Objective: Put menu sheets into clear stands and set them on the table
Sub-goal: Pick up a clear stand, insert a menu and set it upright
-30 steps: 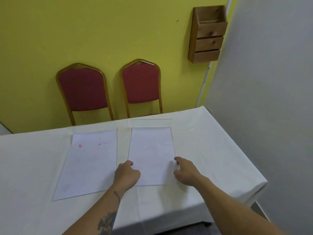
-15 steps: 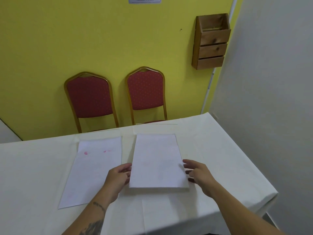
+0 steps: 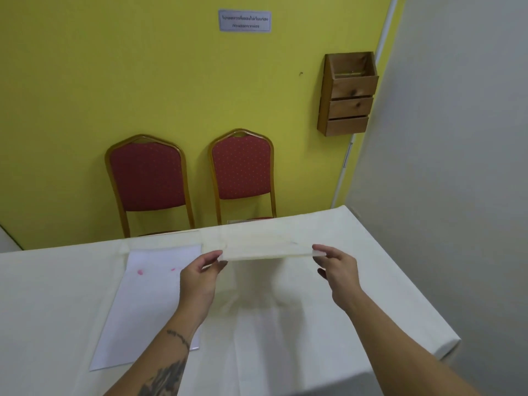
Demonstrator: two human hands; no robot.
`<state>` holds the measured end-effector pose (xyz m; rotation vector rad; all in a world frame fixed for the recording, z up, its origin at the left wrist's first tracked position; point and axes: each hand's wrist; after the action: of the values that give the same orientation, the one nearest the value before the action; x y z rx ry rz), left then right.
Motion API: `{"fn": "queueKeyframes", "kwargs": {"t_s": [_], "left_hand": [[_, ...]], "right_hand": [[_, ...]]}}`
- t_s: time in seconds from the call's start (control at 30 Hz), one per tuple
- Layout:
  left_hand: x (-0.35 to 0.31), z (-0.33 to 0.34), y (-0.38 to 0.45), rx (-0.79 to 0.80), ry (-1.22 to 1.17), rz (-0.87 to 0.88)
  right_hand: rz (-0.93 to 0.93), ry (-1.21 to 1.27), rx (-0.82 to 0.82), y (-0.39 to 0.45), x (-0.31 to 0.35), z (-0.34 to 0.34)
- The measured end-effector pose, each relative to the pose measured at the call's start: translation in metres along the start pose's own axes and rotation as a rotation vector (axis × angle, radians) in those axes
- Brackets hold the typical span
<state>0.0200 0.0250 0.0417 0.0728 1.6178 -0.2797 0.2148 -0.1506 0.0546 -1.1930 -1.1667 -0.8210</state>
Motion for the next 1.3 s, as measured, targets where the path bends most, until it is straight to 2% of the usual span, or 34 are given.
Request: {"fn": "queueKeyframes", "kwargs": {"t_s": [0.17,0.4,0.67,0.93,1.13,1.3], "left_hand": [[-0.045,0.02,0.016,-0.039,-0.058,0.111],[-0.073,0.025,0.038,0.017,-0.09,0.107],[-0.062,0.028,0.042,0.039,-0.119,-0.021],[-0.066,0.025,0.046,0.09,-0.154,-0.053],[-0.07,0.022,0.037,0.059,-0.115,0.0],[-0.062,0.016,0.028,0.009,-0.001,0.108]], "right_hand": [[-0.063,0.112,-0.061,0.012,0.048,0.018],[-0.112,0.077,0.064,0.024,0.078,0.022],[-0.09,0.057,0.143,0.025,0.068,0.015],[-0.183,0.027,0.132,0.026,0.058,0.016],[-0.23,0.0,0.163,0.032,0.051,0.019],[-0.268,-0.017,0.166,0.031,0.048,0.015]]}}
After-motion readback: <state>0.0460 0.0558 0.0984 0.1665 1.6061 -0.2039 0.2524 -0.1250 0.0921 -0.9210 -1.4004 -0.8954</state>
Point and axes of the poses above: each hand's wrist, its own y-axis towards the middle knuckle, its own z-axis out of the palm, x = y × z, and after that the axes turned 11 degrees about -x, right-handed
